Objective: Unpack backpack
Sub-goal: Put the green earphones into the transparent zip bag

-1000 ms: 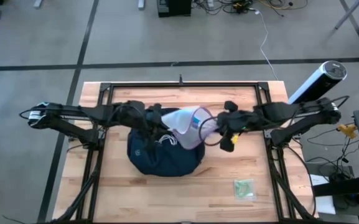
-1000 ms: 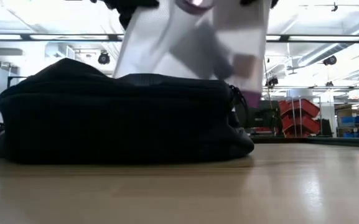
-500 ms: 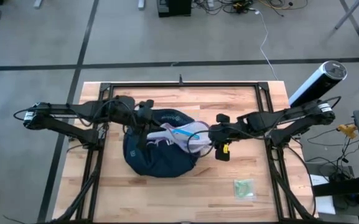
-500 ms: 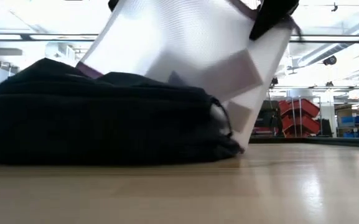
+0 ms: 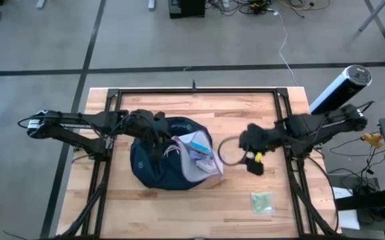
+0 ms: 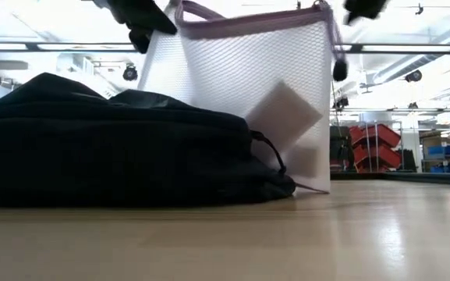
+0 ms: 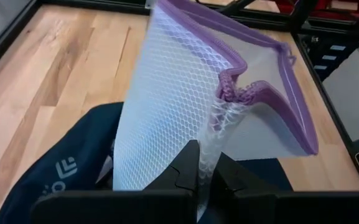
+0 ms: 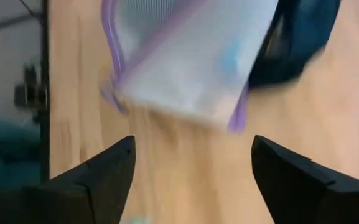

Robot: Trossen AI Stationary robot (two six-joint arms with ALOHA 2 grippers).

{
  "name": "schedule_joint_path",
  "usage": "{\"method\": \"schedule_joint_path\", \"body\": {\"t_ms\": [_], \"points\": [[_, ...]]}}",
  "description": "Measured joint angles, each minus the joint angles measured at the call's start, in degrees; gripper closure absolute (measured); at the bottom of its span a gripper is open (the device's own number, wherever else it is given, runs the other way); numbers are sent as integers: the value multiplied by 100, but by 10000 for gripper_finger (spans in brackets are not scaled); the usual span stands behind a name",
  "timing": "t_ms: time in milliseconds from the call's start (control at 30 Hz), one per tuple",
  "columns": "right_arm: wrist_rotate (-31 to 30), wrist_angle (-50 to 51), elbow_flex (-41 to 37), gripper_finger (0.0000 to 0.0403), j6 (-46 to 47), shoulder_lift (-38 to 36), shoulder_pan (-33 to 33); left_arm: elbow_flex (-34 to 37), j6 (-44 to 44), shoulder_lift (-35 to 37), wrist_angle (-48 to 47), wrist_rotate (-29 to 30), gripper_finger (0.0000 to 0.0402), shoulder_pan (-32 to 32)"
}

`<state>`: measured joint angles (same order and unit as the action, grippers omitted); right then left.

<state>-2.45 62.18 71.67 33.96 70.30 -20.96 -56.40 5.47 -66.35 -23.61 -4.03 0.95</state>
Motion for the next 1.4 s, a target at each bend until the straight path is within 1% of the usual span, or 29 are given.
{"method": "schedule_joint_path", "body": {"t_ms": [133, 200, 300, 367, 533, 767, 900, 933, 1000, 1067, 1133, 1167, 1200, 1300, 1400], "points": [[-118, -416, -523, 97, 806, 225, -925, 20, -44, -69, 14, -2, 401, 0], [-280, -917, -856, 96, 1102, 424, -1358, 24, -44, -112, 25, -1, 402, 0], [-455, -1634, -1321, 101, 1472, 787, -1886, 24, 3, -228, 44, -29, 401, -8], [-441, -1779, -1522, 107, 1732, 1090, -2159, 28, 76, -316, 47, -177, 401, -9], [-105, -1705, -1634, 124, 2042, 1674, -2583, 31, 323, -575, 21, -595, 402, -37], [-47, -1772, -1743, 142, 1794, 2346, -2907, 31, 766, -719, 28, -619, 402, -246], [-11, -1826, -1749, 167, 1825, 2784, -2938, 31, 1040, -677, 74, -625, 402, -321], [-5, -1874, -1743, 179, 1817, 2886, -2941, 31, 1105, -665, 101, -625, 402, -332], [-14, -1970, -1689, 219, 1753, 3053, -2945, 31, 1211, -658, 109, -616, 402, -348], [-19, -2051, -1533, 280, 1742, 3170, -2925, 31, 1293, -658, 108, -613, 402, -382], [-76, -2075, -1328, 353, 1652, 3204, -2900, 31, 1305, -658, 107, -606, 402, -414], [-105, -2036, -1211, 374, 1589, 3212, -2886, 31, 1288, -658, 107, -608, 402, -420], [-118, -2011, -1072, 382, 1541, 3216, -2866, 31, 1242, -655, 106, -608, 402, -429], [-326, -1783, -473, 382, 1381, 3130, -2704, 31, 1079, -646, 105, -606, 402, -431], [-832, -1609, 199, 398, 642, 3015, -2434, 31, 909, -645, 103, -605, 402, -431]]}}
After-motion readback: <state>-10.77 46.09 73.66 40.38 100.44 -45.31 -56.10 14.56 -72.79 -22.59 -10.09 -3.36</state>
